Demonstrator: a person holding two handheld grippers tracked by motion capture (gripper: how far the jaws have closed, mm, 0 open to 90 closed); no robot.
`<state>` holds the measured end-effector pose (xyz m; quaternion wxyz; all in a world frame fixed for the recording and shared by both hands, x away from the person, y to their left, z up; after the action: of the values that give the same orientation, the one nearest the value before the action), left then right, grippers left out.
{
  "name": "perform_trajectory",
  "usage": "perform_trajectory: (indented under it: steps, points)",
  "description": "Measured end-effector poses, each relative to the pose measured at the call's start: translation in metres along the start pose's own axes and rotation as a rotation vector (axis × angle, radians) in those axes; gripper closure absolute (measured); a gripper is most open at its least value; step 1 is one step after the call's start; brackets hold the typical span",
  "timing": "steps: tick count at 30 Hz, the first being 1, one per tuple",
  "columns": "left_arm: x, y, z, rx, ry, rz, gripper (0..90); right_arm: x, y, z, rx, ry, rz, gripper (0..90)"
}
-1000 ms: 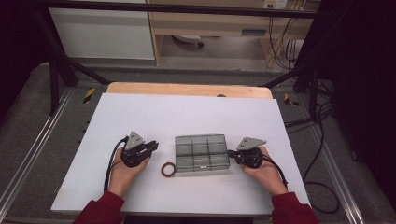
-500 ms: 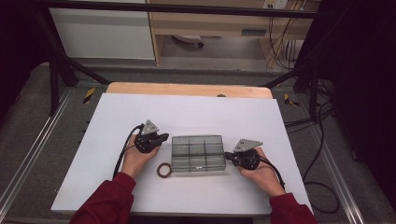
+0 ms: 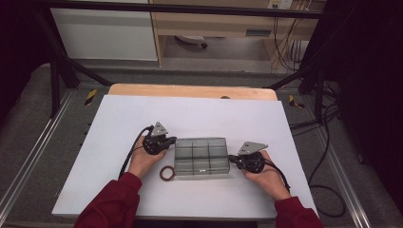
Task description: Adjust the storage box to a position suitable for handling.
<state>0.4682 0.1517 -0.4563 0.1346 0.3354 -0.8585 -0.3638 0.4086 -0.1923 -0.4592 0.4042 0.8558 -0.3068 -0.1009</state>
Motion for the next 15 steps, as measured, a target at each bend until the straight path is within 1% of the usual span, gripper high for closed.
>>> perform_trajectory:
  steps: [5, 10, 15]
  points:
    - [0.000, 0.001, 0.000, -0.001, -0.007, 0.009, 89.9, -0.001, 0.001, 0.001, -0.001, -0.004, -0.004, 90.0]
    - [0.002, 0.001, 0.001, -0.011, 0.001, 0.008, 89.9, -0.007, 0.005, 0.003, -0.012, -0.001, -0.004, 90.0]
    - [0.006, 0.002, 0.000, -0.016, -0.003, 0.010, 89.9, -0.012, 0.009, 0.006, -0.016, -0.004, -0.004, 90.0]
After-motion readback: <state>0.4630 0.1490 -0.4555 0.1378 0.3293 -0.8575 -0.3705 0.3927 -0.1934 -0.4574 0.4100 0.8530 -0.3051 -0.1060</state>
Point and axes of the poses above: each handheld gripper's, and its own axes: y roughly backward along the jaws, z roughly out of its underside, x roughly to its right, the point moved 1 cm from there along -y, roughly forward along the jaws, and after that the axes turned 10 degrees about -x, right-handed, at the moved point
